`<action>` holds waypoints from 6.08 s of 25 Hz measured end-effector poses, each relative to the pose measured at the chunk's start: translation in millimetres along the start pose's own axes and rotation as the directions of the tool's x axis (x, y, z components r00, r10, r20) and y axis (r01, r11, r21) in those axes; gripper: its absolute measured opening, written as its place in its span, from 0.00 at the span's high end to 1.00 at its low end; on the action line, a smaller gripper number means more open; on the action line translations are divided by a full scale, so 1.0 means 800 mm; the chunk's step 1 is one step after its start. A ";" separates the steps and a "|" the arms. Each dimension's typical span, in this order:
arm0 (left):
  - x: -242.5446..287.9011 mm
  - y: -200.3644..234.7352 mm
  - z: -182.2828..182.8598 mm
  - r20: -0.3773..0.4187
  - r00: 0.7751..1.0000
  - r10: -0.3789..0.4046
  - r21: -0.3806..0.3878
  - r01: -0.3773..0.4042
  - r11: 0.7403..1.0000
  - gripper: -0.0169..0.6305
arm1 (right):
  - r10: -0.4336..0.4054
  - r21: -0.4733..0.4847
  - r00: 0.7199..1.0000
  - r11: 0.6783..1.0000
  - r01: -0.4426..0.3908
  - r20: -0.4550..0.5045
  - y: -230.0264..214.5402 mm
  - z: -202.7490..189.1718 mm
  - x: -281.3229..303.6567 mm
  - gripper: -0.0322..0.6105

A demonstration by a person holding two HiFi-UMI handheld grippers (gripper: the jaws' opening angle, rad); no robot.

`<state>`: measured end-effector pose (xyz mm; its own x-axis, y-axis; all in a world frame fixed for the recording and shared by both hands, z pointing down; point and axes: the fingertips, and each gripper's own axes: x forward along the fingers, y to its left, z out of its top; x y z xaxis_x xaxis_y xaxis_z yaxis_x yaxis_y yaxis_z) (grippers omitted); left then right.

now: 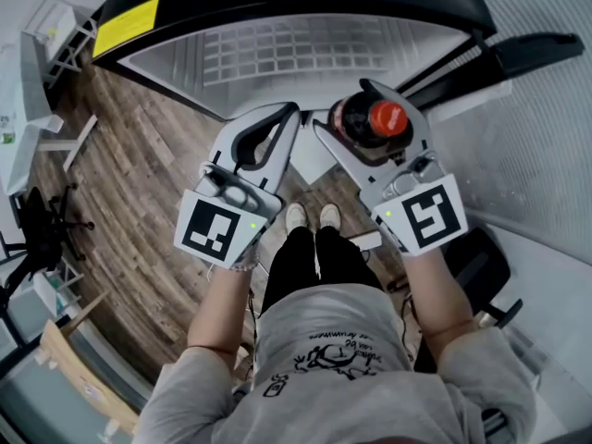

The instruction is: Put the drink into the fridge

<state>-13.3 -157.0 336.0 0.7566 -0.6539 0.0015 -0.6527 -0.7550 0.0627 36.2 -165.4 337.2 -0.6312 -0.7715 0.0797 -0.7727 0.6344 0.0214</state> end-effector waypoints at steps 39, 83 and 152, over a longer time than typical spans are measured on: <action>0.068 0.074 -0.060 -0.047 0.999 -0.019 0.108 0.024 0.994 0.97 | -0.015 -0.041 0.999 0.999 0.013 -0.045 -0.061 -0.055 0.088 0.44; 0.121 0.127 -0.071 -0.089 0.995 0.037 0.124 -0.026 0.992 0.97 | 0.079 0.032 0.986 0.997 -0.075 -0.146 -0.102 -0.095 0.158 0.44; -0.053 -0.101 0.075 0.049 0.997 -0.053 0.011 0.052 0.999 0.97 | 0.106 0.083 0.994 0.991 -0.108 0.032 0.062 0.070 -0.092 0.80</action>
<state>5.0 -71.0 271.0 0.7871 -0.6147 -0.0508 -0.6125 -0.7887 0.0522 41.0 -79.9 276.7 -0.7114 -0.7011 0.0494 -0.7027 0.7081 -0.0700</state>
